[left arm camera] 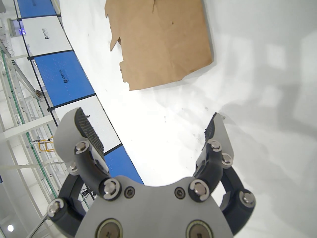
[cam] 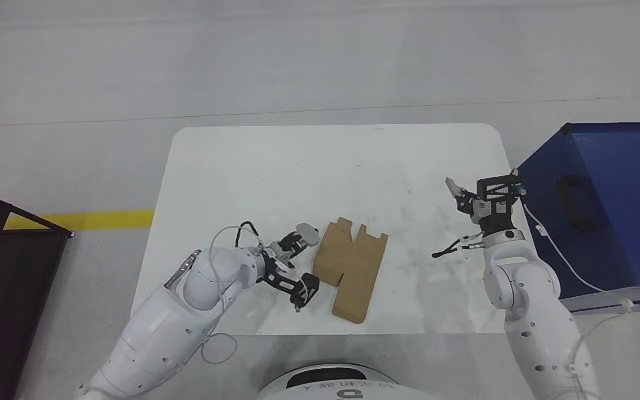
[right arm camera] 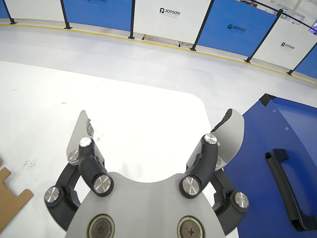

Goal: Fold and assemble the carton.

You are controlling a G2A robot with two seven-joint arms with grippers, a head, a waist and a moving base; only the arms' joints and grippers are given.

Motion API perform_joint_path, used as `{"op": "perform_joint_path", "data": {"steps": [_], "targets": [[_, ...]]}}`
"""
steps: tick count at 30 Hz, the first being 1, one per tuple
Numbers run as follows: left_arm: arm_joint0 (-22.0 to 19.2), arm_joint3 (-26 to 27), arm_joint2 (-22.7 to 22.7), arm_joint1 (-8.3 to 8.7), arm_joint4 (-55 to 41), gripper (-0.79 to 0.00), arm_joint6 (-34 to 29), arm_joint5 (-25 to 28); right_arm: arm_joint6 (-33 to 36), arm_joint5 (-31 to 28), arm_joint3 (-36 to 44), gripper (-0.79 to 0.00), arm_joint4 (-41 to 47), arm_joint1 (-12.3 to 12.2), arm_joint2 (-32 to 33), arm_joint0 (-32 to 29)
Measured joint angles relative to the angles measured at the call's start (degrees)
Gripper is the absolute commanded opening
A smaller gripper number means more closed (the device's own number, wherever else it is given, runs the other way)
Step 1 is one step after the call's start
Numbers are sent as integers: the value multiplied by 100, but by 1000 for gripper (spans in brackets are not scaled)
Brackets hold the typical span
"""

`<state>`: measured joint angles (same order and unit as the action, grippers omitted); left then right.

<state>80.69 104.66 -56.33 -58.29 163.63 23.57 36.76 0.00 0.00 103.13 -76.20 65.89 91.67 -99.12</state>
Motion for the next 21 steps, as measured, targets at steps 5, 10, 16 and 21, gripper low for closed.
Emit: {"op": "perform_joint_path", "data": {"steps": [5, 10, 16, 21], "targets": [[-58, 12, 126, -11, 41, -419, -94, 2, 0, 0, 0, 0, 0, 0, 0, 0], [-177, -87, 351, -40, 161, -419, -208, 111, 0, 0, 0, 0, 0, 0, 0, 0], [-309, -155, 488, -73, 164, -409, -385, 241, 0, 0, 0, 0, 0, 0, 0, 0], [-416, -146, 682, -101, 231, -422, -417, 338, 0, 0, 0, 0, 0, 0, 0, 0]]}}
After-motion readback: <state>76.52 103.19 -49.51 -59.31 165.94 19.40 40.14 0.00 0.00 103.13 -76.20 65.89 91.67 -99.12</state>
